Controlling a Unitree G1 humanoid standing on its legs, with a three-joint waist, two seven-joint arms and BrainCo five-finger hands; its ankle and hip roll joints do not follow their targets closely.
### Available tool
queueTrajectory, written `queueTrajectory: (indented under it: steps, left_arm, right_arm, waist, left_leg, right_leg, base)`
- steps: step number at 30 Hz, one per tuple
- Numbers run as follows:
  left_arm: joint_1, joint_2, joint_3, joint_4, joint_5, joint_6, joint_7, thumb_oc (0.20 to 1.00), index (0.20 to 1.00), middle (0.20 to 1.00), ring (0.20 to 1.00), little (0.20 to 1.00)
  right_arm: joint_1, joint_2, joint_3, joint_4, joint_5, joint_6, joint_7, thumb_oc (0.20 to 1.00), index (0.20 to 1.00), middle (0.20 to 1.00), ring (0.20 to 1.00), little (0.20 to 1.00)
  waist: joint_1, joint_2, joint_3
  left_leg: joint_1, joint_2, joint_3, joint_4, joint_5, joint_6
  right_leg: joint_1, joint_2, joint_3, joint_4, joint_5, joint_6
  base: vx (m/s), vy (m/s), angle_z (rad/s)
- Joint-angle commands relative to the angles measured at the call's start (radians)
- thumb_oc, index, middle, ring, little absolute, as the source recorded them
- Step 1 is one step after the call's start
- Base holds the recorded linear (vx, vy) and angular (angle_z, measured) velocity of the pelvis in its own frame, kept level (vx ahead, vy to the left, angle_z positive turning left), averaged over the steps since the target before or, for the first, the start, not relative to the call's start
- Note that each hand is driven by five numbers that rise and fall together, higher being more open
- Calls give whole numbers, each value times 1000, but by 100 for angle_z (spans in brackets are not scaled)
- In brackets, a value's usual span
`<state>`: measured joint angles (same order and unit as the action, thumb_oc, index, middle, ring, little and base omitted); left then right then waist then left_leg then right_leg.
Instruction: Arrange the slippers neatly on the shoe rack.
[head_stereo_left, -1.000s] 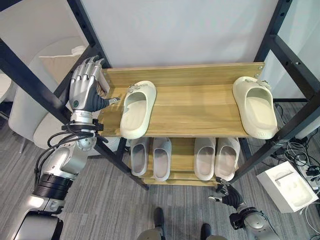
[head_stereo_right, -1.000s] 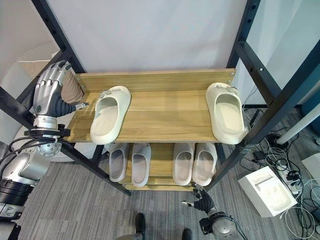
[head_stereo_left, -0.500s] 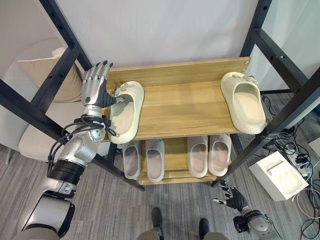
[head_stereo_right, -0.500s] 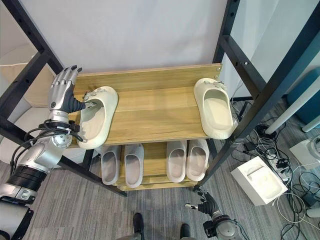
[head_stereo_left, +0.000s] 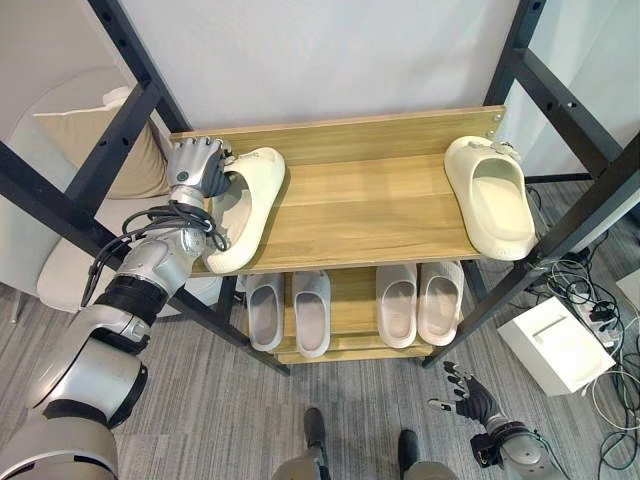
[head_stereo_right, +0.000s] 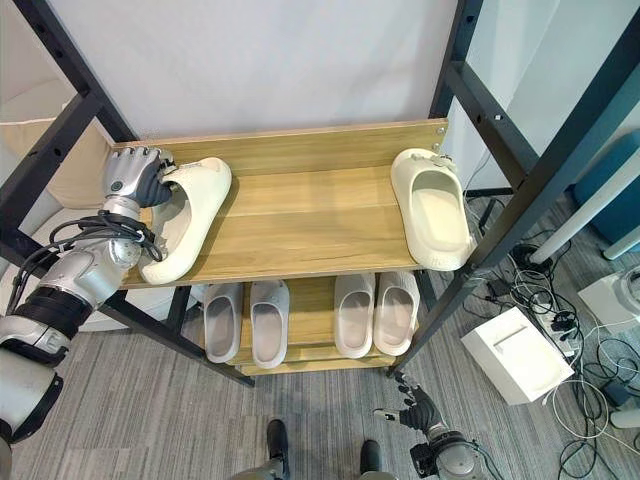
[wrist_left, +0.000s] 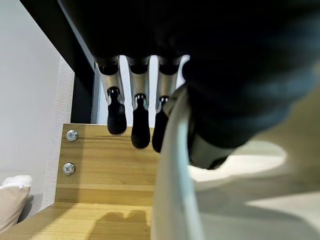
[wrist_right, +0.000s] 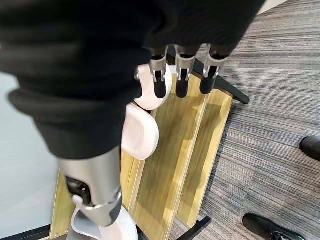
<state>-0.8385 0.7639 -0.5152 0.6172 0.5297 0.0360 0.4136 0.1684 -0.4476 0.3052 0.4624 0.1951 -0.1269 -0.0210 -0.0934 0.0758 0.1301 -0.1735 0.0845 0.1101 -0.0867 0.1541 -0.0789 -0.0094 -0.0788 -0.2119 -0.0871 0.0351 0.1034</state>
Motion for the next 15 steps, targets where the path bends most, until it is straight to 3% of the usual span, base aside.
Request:
queueTrajectory:
  steps: [1, 7, 15]
  left_arm:
    - [-137, -20, 24, 38, 10, 9, 27, 200, 200, 200, 200, 200]
    - [-287, -166, -95, 39, 44, 11, -3, 200, 200, 200, 200, 200]
    - [-488, -325, -181, 268, -58, 19, 7, 200, 200, 200, 200, 200]
  right_arm:
    - [-38, -1, 13, -91, 0, -51, -13, 1000, 1000, 1000, 1000, 1000]
    - [-48, -14, 17, -93, 8, -42, -27, 1000, 1000, 1000, 1000, 1000]
    - [-35, -72, -8, -107, 16, -42, -48, 1000, 1000, 1000, 1000, 1000]
  waist:
    - [-20, -42, 31]
    - [-46, -27, 34]
    - [-126, 17, 42]
  left_leg:
    - [140, 6, 22, -1, -94, -29]
    - [146, 4, 26, -1, -93, -31]
    - [153, 19, 71, -1, -79, -42]
  right_leg:
    - [-40, -43, 11, 11, 15, 78]
    - [-37, -42, 17, 13, 11, 77]
    - [-63, -31, 56, 27, 9, 69]
  base:
    - [0, 0, 0]
    - [-7, -27, 2]
    - [-26, -53, -29]
